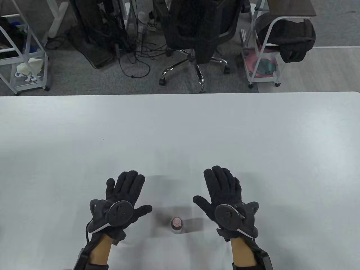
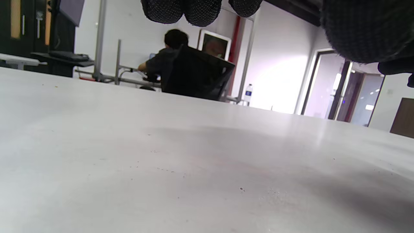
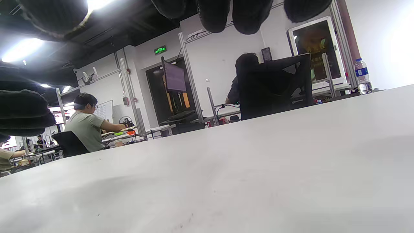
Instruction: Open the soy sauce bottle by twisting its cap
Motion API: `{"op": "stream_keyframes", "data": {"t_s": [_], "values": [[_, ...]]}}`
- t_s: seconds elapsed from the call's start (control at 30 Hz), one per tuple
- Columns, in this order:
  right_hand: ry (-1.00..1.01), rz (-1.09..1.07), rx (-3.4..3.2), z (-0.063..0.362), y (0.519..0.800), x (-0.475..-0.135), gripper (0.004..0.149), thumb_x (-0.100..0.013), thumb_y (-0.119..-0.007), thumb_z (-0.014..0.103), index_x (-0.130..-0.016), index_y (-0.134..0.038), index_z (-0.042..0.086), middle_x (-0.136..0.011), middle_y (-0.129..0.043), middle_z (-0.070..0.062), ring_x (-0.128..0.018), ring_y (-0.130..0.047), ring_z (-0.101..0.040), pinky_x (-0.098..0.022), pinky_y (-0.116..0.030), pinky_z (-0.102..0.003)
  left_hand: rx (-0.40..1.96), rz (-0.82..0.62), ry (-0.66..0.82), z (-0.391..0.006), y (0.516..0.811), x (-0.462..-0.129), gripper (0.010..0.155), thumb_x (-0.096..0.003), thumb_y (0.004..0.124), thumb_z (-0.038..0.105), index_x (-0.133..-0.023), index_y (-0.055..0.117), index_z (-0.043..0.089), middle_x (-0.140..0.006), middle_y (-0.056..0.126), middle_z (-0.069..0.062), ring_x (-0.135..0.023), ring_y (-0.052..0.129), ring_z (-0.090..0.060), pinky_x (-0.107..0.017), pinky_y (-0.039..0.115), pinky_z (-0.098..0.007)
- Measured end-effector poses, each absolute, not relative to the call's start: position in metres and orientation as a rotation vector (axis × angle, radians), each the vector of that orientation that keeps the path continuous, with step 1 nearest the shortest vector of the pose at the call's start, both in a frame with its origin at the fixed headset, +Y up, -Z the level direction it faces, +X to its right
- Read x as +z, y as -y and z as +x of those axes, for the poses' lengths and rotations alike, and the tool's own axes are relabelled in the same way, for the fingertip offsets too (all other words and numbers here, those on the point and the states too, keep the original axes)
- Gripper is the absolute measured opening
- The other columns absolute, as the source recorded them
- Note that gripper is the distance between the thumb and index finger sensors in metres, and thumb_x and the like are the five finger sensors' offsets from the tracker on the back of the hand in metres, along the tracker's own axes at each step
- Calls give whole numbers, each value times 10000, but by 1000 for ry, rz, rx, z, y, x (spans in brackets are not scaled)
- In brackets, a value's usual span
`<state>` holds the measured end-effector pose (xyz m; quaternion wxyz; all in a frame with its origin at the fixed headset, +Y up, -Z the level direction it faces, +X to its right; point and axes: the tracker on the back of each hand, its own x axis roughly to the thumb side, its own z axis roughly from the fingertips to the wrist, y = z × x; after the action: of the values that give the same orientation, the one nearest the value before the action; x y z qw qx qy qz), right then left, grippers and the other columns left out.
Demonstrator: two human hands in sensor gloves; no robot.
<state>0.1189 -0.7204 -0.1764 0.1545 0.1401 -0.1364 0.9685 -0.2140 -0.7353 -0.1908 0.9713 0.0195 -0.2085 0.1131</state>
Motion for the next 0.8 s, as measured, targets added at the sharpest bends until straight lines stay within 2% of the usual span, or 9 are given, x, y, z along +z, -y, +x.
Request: {"op": "stream_keyframes", "data": {"t_s": [0.17, 0.27, 0.37, 0.43, 0.6, 0.8], "values": [[298, 472, 2753, 120, 719, -176, 908, -549, -668, 691, -1218, -235, 254, -1275, -360, -168, -1185, -441, -512, -768, -464, -722, 232, 34, 423, -214, 735, -191, 995, -411, 756, 713, -1168, 344, 215, -1213, 399, -216, -1112, 487, -492, -710, 373, -758], [141, 575, 2702, 117, 717, -176, 950, -553, -742, 629, -1212, -177, 246, -1281, -331, -167, -1192, -405, -523, -772, -442, -732, 235, 29, 423, -214, 736, -191, 996, -412, 755, 713, -1169, 345, 212, -1213, 403, -217, -1112, 489, -493, -709, 375, -758], [-31, 706, 2651, 114, 716, -176, 998, -517, -776, 646, -1218, -194, 238, -1283, -375, -166, -1186, -440, -539, -762, -475, -734, 241, 29, 426, -215, 736, -192, 992, -413, 755, 714, -1169, 346, 218, -1213, 405, -215, -1111, 493, -493, -710, 379, -757], [-187, 800, 2573, 109, 715, -174, 1038, -511, -791, 648, -1219, -158, 228, -1288, -333, -193, -1179, -405, -572, -758, -460, -744, 244, 32, 428, -215, 736, -192, 996, -413, 756, 712, -1169, 343, 212, -1212, 407, -216, -1110, 494, -492, -710, 379, -756], [-277, 930, 2525, 97, 712, -166, 1090, -477, -777, 702, -1219, -136, 226, -1291, -318, -227, -1174, -404, -597, -754, -463, -749, 247, 33, 436, -215, 736, -192, 996, -412, 757, 713, -1168, 341, 215, -1213, 409, -214, -1110, 498, -492, -710, 382, -756], [-330, 967, 2547, 78, 723, -164, 1084, -481, -772, 701, -1221, -145, 217, -1287, -350, -200, -1174, -446, -575, -758, -477, -736, 247, 27, 442, -214, 736, -192, 998, -411, 757, 713, -1169, 343, 213, -1212, 415, -212, -1110, 502, -489, -712, 386, -753]]}}
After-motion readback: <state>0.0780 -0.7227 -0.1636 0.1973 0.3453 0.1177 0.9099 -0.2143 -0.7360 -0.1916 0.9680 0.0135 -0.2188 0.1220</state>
